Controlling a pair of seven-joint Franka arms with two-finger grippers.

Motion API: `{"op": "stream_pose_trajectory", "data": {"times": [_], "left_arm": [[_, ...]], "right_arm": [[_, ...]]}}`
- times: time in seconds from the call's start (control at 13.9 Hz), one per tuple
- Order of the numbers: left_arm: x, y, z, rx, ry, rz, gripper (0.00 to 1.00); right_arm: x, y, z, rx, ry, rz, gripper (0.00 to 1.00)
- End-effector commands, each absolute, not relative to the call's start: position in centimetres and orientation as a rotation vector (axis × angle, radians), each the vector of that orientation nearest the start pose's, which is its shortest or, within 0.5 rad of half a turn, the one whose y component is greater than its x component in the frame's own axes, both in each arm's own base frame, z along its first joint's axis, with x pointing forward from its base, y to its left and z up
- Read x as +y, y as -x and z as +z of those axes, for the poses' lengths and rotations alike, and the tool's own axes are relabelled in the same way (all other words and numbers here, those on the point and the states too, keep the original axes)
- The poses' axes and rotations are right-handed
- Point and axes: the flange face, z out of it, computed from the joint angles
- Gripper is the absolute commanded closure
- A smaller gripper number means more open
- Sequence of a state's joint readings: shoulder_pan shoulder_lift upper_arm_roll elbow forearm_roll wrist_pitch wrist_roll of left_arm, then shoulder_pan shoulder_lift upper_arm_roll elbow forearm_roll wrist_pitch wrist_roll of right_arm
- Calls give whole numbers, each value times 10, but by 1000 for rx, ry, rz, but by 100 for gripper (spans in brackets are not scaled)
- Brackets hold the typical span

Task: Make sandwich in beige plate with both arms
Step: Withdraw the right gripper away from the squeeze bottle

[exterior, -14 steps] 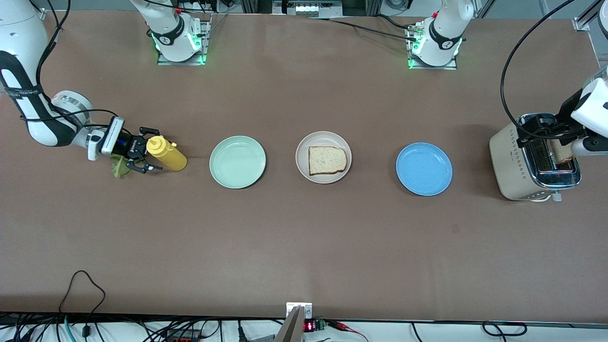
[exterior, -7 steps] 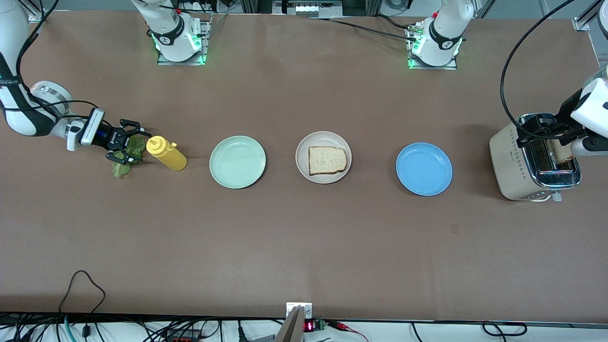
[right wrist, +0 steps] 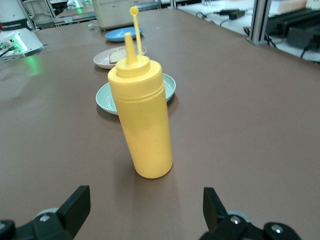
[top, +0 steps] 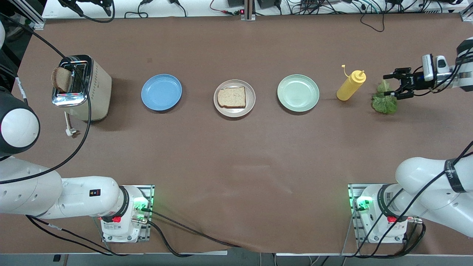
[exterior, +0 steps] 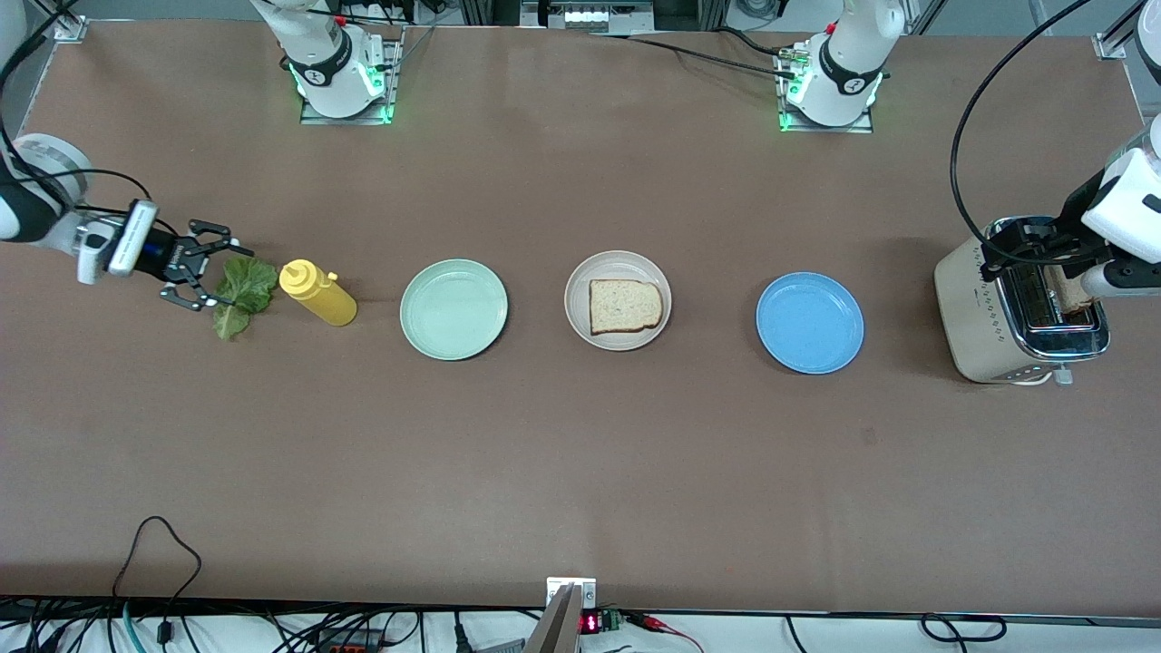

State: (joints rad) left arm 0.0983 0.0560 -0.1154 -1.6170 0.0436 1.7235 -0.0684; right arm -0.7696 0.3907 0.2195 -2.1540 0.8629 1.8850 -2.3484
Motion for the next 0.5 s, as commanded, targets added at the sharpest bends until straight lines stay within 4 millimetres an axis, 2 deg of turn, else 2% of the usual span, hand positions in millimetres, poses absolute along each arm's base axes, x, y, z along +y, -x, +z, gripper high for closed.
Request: {"op": "stream_pose_trajectory", "data": {"times": [0.0,0.29,0.43], "left_arm": [[-5,-579,589,-36,3086,-93,0],[-5,-577,590,-36,3086,-82,0],[-5,-577,590,-34,3086,-79,0]], "right_arm": [[-239,-468,260,-1263,2023,-706,0],[-257,-476,297,-1078,2319,-512,0],[-250,-486,309,-910,2475,-393,0]]}}
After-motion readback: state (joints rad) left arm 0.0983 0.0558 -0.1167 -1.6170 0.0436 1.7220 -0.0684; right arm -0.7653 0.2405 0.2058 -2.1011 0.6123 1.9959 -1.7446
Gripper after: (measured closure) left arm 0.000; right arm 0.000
